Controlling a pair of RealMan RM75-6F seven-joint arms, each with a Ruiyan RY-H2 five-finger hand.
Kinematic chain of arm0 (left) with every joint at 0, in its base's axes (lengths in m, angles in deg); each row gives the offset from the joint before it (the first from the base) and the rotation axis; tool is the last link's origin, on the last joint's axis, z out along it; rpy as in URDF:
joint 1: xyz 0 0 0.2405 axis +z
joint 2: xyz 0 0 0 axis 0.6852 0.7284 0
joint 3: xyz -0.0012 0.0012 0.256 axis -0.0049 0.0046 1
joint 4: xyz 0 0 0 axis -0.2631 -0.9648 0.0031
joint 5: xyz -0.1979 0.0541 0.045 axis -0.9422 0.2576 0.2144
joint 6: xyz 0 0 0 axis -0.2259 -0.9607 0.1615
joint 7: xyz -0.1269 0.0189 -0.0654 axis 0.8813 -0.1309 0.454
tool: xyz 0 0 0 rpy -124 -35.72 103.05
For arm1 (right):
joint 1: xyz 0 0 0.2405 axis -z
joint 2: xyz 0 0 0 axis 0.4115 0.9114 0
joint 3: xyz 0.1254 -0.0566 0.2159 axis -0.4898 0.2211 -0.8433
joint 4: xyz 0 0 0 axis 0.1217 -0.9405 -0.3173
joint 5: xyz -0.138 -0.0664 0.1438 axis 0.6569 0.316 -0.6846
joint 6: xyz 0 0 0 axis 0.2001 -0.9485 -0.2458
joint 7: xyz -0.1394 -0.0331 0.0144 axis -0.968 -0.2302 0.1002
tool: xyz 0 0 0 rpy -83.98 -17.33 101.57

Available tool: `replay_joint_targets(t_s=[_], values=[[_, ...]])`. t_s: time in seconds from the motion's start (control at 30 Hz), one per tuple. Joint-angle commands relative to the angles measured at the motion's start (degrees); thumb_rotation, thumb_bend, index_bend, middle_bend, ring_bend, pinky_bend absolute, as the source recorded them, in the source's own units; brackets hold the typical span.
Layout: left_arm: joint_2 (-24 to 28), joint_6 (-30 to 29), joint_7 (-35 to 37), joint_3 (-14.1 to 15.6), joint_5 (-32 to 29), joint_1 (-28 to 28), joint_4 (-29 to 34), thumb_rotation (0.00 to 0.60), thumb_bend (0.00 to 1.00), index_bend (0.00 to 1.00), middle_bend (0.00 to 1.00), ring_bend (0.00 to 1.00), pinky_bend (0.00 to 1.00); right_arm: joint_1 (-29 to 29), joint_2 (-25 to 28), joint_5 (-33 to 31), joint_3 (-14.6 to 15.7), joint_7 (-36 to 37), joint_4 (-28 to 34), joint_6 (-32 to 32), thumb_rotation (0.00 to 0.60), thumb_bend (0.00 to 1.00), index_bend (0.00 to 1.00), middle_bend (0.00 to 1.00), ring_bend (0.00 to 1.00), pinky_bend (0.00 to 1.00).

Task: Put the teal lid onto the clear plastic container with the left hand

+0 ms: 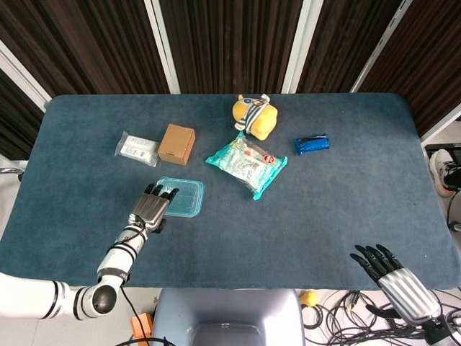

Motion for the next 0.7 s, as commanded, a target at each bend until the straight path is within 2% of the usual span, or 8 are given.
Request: replay_joint_targets(t_s=[0.03, 0.7], values=[[0.0, -0.09, -0.17, 0.21, 0.12, 0.31, 0.26, 0.6, 0.44, 0.0, 0.23, 0.06, 0.03, 0.06, -0.05, 0.01, 0.01, -0.19, 0.1, -0.03, 0.6, 0.06, 0.0, 0.0, 0.0, 0.0], [0.85, -1.63, -3.97, 0.72, -3.5, 0.55, 2.45, 0.6, 0.44, 0.0, 0.28, 0.11, 0.03, -0.13, -0.2, -0.17, 0.03, -1.08, 0.49, 0.71, 0.6, 0.06, 0.0, 0.0, 0.0, 0.0]])
